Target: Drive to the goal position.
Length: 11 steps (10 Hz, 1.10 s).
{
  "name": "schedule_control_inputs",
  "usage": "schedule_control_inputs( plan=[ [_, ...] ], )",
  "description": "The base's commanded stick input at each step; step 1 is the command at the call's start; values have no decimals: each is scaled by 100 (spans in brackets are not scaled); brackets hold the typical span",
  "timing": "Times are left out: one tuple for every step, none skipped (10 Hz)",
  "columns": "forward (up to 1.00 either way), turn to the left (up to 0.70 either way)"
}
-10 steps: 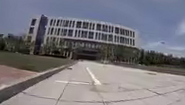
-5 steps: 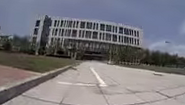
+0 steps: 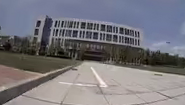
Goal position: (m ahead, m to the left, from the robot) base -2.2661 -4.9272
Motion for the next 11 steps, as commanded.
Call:
schedule_control_inputs(
  plan=[
    [100,-6],
    [100,2],
    [100,1],
    [100,0],
    [100,0],
    [100,0],
    [100,0],
    [100,0],
    [65,0],
    [18,0],
    [0,0]
  ],
)
